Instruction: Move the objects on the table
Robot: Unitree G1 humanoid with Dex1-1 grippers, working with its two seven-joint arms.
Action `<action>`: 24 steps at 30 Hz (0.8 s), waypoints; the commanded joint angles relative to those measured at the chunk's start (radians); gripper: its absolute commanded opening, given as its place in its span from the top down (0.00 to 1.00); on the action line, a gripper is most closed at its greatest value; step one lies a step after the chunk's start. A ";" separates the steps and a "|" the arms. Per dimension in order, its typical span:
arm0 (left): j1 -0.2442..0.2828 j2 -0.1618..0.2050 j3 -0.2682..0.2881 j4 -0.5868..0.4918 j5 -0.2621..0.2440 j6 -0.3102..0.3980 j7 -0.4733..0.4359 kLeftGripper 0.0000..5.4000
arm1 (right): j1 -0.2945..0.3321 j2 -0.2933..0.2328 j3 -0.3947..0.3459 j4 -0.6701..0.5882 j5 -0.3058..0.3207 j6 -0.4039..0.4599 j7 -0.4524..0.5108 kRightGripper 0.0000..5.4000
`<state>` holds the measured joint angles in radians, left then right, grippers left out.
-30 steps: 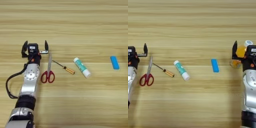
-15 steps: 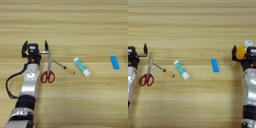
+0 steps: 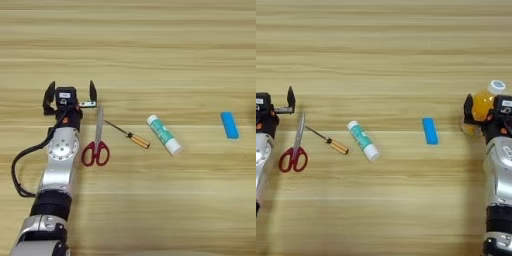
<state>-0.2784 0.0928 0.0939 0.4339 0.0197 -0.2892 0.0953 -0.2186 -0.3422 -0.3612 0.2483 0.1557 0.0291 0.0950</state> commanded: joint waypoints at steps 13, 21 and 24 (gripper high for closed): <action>0.006 0.002 -0.002 -0.006 0.007 0.013 -0.003 0.00 | -0.020 -0.007 0.002 0.010 0.022 -0.012 0.017 0.20; 0.006 0.003 -0.001 -0.005 0.006 0.013 -0.005 0.00 | -0.018 -0.001 0.012 0.004 0.020 -0.019 0.027 0.33; 0.006 0.003 -0.002 -0.006 0.005 0.013 -0.006 0.00 | -0.017 -0.001 0.012 0.001 0.020 -0.026 0.026 0.33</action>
<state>-0.2784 0.0930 0.0941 0.4339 0.0197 -0.2892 0.0941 -0.2238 -0.3431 -0.3513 0.2624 0.1708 0.0186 0.1179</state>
